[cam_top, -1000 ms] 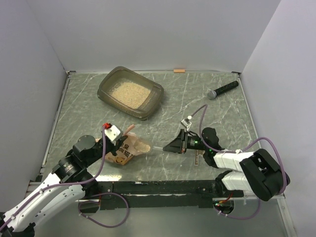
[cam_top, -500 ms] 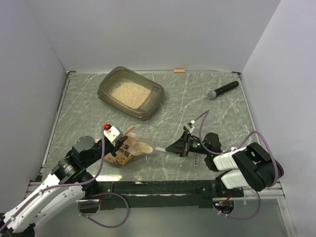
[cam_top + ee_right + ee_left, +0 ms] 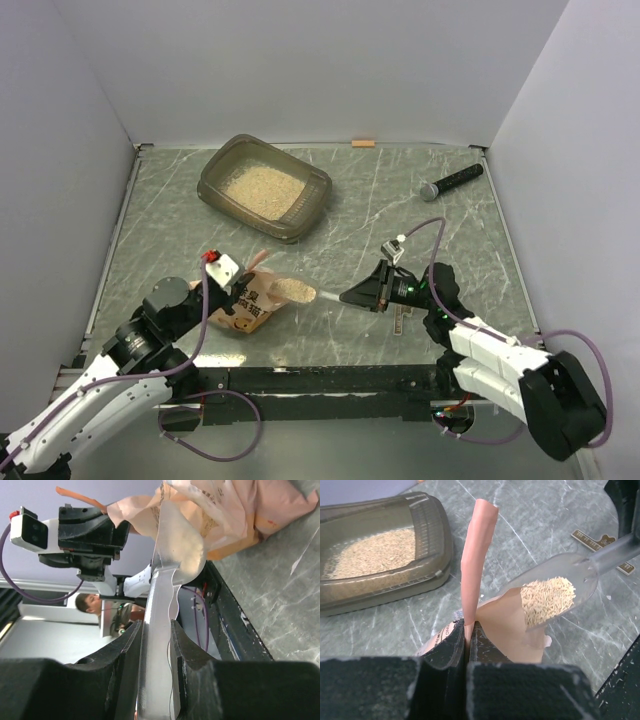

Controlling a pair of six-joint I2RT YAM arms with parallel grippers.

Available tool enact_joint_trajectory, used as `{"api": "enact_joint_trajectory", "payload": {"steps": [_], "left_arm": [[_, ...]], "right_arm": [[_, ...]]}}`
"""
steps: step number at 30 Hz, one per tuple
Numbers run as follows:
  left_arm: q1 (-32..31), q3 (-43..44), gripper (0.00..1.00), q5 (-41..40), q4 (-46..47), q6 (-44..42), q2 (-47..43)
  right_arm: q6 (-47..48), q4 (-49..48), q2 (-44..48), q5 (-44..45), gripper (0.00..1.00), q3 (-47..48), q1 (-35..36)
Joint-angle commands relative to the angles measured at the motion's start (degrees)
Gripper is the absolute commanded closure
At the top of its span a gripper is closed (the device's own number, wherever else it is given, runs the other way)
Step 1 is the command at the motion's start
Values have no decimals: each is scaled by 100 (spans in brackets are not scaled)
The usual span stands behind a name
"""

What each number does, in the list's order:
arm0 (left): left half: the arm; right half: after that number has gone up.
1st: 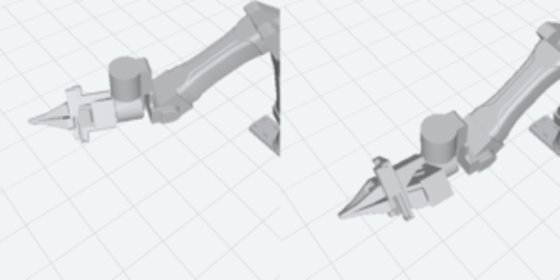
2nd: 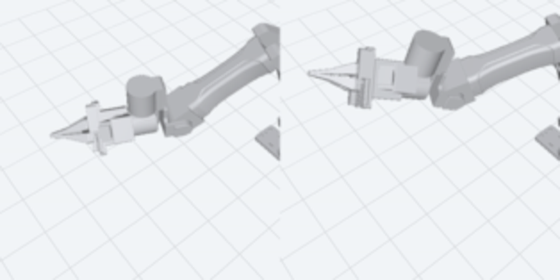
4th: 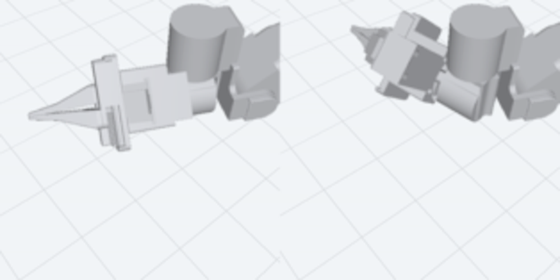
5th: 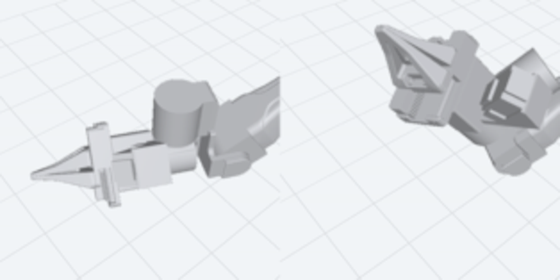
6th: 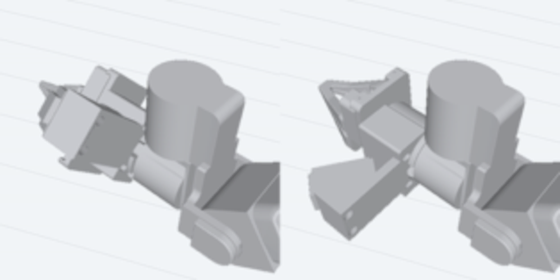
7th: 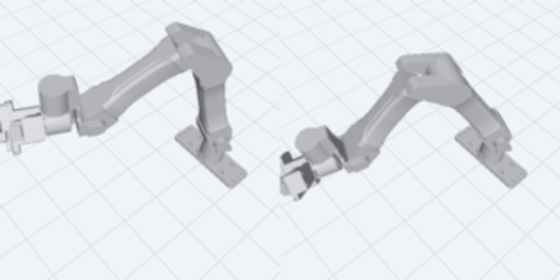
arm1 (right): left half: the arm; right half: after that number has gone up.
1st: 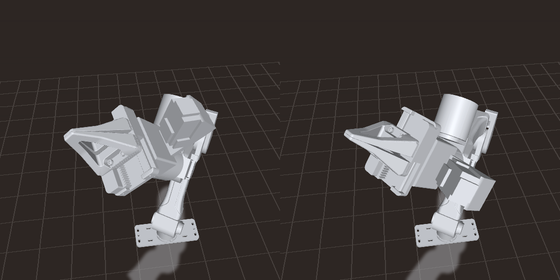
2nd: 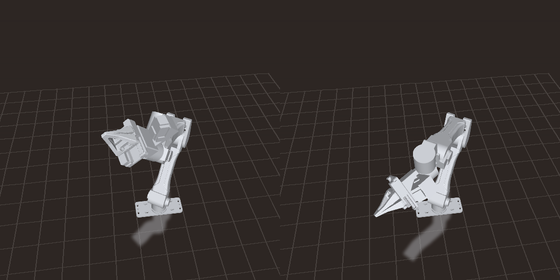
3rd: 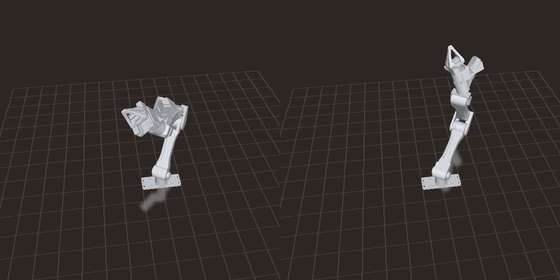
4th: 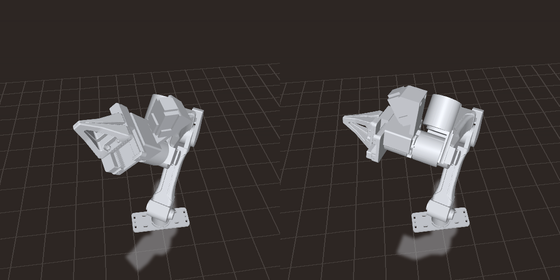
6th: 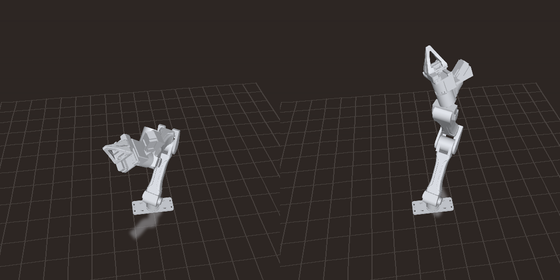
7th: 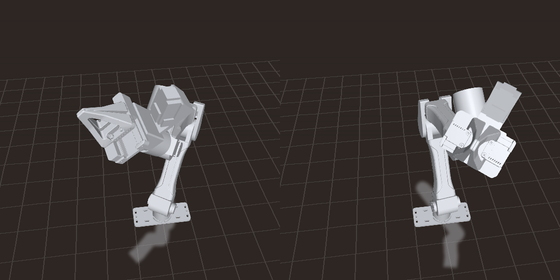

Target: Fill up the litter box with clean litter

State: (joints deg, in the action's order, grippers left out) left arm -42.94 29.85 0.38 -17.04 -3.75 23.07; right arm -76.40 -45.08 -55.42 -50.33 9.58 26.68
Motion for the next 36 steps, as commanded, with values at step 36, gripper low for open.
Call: {"api": "enact_joint_trajectory", "payload": {"steps": [36], "left_arm": [[-57,118,99,-935,236,296,-435]], "right_arm": [[-359,-46,-2886,840,100,3433,-453]]}}
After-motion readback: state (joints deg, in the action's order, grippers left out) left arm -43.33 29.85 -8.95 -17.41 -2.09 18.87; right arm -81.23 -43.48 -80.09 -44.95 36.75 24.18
